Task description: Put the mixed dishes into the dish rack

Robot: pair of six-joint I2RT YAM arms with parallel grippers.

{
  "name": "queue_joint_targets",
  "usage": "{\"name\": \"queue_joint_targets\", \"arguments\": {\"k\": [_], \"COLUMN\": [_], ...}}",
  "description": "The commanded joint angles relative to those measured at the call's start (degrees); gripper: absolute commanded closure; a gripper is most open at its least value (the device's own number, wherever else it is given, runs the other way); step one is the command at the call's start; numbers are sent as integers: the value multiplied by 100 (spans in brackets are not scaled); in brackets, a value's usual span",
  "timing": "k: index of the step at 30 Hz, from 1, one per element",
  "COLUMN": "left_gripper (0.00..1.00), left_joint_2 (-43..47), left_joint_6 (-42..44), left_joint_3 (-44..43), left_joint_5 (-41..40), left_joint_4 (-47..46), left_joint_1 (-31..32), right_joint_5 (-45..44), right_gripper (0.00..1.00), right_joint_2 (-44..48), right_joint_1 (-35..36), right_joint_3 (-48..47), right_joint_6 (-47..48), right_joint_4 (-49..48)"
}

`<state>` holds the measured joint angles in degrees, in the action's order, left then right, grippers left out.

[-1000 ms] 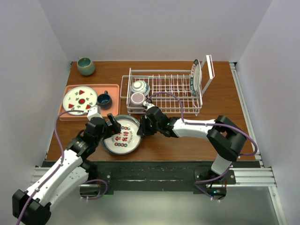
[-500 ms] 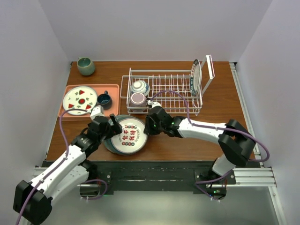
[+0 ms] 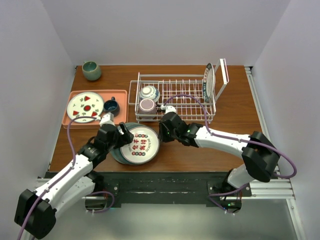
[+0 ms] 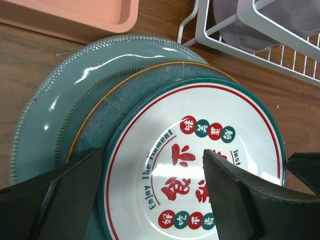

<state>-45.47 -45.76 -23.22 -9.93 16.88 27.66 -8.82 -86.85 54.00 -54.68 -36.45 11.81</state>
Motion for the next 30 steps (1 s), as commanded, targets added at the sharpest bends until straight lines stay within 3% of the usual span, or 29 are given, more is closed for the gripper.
{"name": "queue_joint_targets", "arguments": {"k": [1, 3, 8, 13, 22, 27, 30], "left_gripper": [15, 16, 18, 24, 53, 63, 68], "left_joint_2": [39, 4, -84, -199, -295, -348, -366], "left_joint_6": [-74, -82, -135, -196, -188, -179, -179], "left_joint_3": [63, 125, 265, 424, 626, 679, 714], "left_joint_5": [211, 220, 387, 685, 967, 1151, 1195], "left_joint_4": [-361, -387, -563, -827, -1293, -1390, -1451], "left_joint_1": [-6, -6, -6, -6, -6, -6, -6], "right_joint_5": [-173, -112, -67, -243, 73, 135, 354], "right_gripper": [78, 76, 55, 43, 37, 27, 27], "right_joint_2": [124, 142, 308, 511, 318, 256, 212], "right_joint_1": [23, 23, 23, 23, 23, 32, 23], "right_joint_3": [-43, -35, -17, 36, 167, 291, 352], "right_joint_6": [67, 68, 41, -20, -126, -196, -257], "right_joint_4": [-47, -74, -65, -47, -118, -179, -310]}}
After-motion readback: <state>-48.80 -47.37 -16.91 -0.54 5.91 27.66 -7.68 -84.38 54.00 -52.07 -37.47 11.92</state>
